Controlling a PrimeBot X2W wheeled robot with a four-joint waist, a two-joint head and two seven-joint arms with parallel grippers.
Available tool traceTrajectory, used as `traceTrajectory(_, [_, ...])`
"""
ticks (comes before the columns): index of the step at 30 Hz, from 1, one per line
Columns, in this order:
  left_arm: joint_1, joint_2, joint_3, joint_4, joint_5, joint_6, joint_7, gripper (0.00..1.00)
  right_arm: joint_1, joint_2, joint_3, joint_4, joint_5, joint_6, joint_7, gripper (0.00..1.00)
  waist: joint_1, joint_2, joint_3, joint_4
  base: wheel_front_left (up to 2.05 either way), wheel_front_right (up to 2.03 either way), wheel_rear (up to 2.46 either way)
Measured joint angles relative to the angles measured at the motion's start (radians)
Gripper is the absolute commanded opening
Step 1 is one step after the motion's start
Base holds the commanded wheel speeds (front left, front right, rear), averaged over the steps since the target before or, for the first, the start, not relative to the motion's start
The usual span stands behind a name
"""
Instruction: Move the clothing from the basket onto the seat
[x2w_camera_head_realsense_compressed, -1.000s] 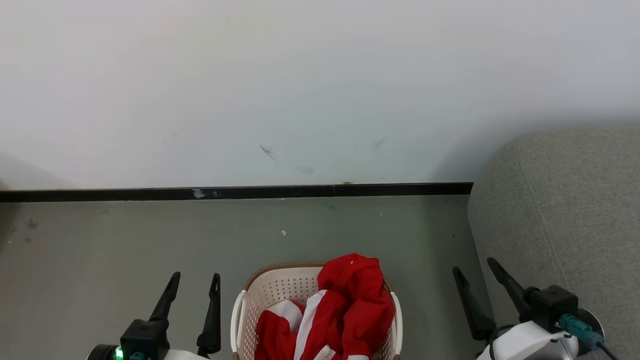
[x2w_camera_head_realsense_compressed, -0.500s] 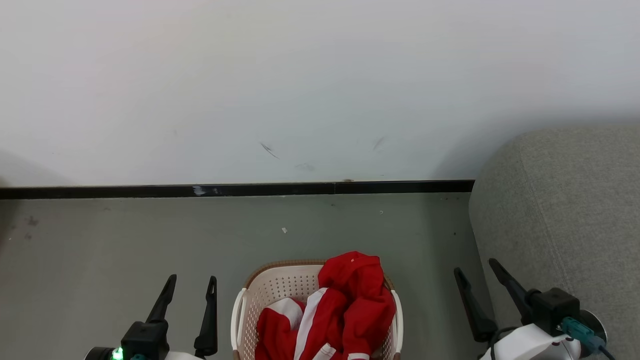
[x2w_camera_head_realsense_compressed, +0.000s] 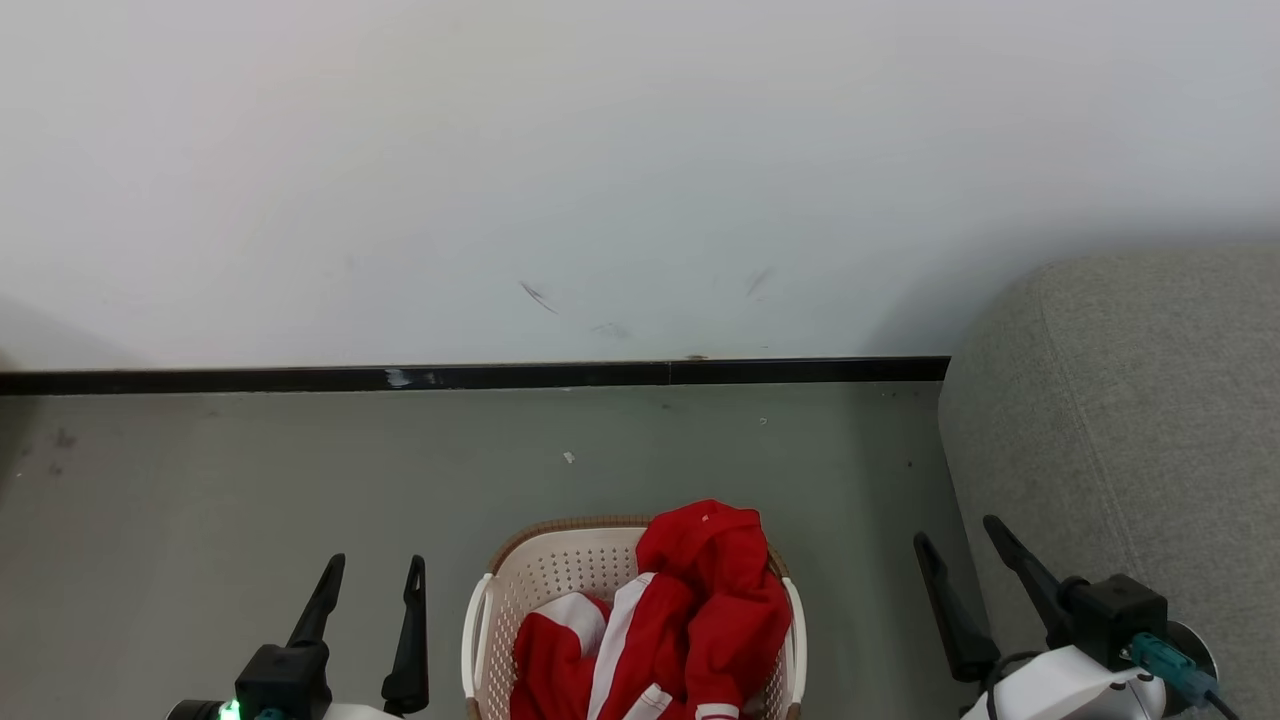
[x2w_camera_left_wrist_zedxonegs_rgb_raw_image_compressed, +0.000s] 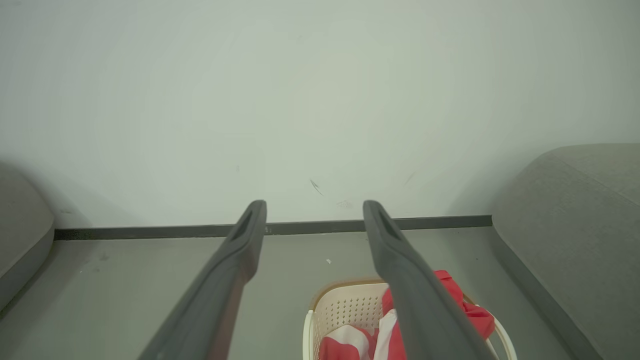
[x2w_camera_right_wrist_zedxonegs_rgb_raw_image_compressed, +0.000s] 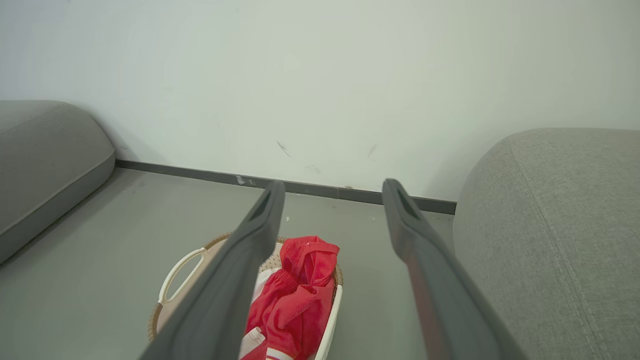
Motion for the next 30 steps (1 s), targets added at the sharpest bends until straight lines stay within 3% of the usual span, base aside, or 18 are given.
traceTrajectory(30, [-0.059, 0.002, -0.031, 0.100, 0.042, -0.011, 0.000, 1.00, -0.012, 0.001, -0.032, -0.043, 0.003, 0.000, 0.000, 1.00, -0.0001, 0.0000, 0.074, -0.014, 0.00, 0.00, 0.00])
